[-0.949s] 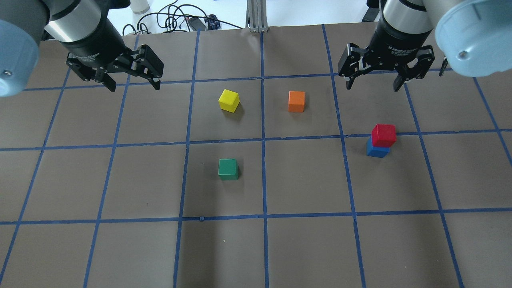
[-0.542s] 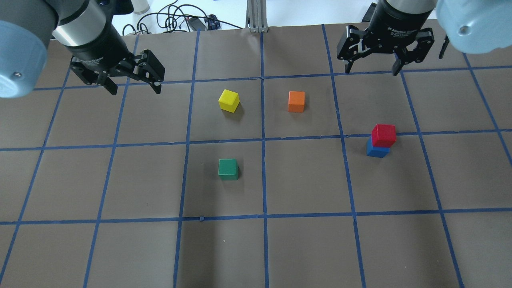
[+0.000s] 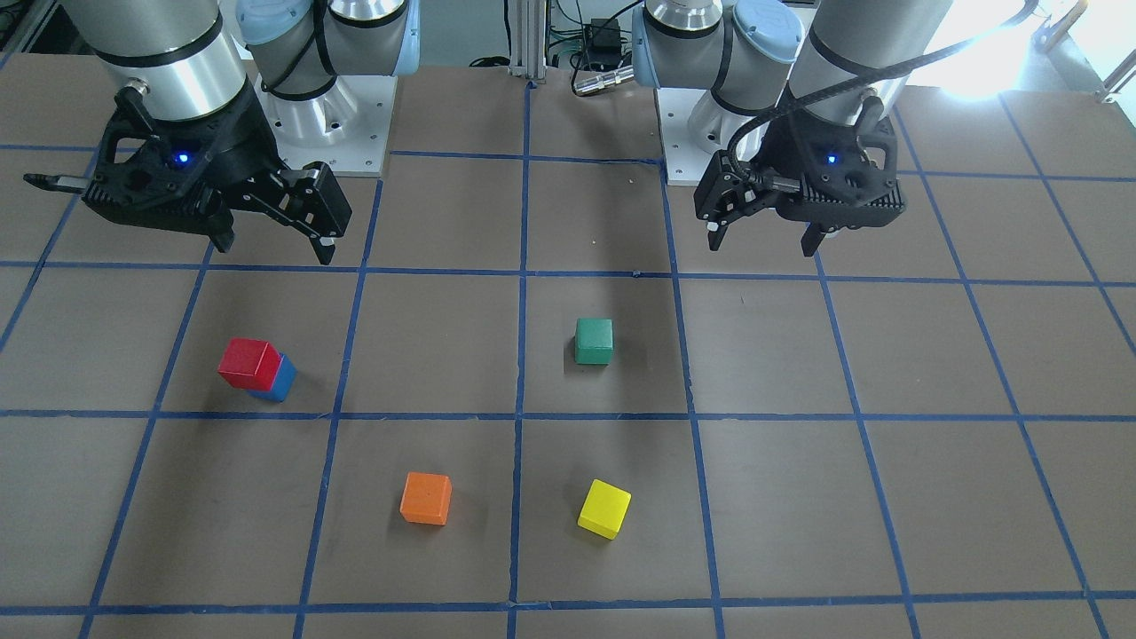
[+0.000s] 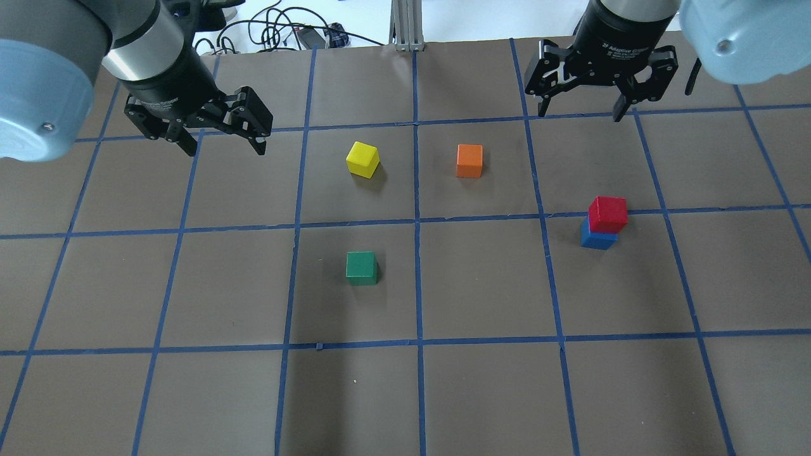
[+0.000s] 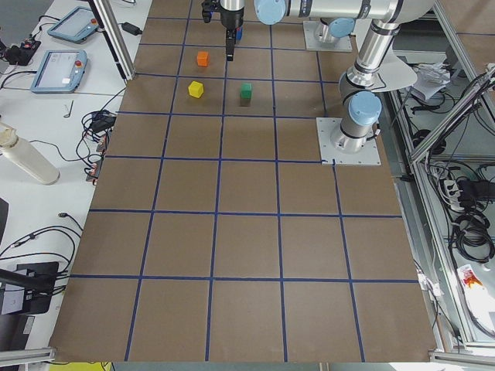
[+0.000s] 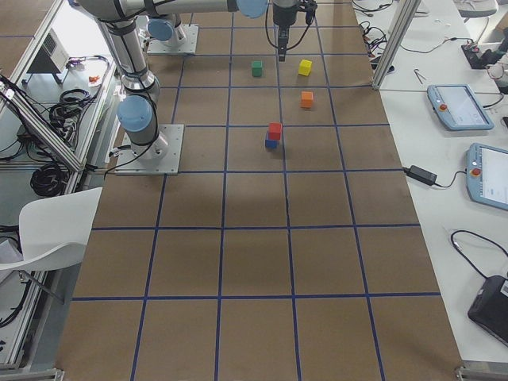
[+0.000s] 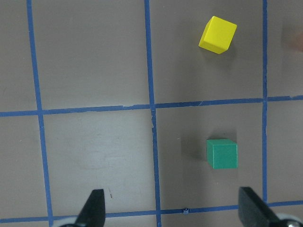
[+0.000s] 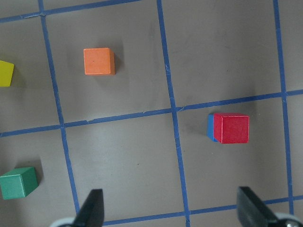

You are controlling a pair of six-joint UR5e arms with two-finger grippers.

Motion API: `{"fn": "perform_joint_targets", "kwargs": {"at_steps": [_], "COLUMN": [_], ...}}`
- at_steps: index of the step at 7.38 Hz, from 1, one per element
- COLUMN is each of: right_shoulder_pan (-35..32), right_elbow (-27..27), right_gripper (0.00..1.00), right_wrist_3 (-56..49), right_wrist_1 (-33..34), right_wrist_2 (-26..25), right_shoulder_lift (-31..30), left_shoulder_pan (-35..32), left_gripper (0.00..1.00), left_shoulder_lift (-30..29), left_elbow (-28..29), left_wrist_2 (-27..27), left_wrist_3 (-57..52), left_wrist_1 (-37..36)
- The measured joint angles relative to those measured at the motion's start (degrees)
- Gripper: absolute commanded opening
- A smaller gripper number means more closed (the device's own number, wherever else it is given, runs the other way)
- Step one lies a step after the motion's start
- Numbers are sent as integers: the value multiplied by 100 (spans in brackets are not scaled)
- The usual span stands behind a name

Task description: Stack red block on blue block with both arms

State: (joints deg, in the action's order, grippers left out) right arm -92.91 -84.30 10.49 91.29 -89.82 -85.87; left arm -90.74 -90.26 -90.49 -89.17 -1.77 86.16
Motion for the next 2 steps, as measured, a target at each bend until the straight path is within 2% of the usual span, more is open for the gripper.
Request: {"fn": "perform_joint_targets", "kwargs": {"at_steps": [2], "right_shoulder_pan": [-13], "right_elbow": [-59], "right_gripper": [100], "right_wrist_3": [5], "right_wrist_1": [-7], "right_wrist_2": [0], "right_shoulder_lift": [-12], "left_shoulder_pan": [-5], "left_gripper": [100], "left_shoulder_lift": [1], "left_elbow": [-2], "left_wrist_2": [-3], "left_wrist_3": [-8], "left_wrist_1": [-3]}}
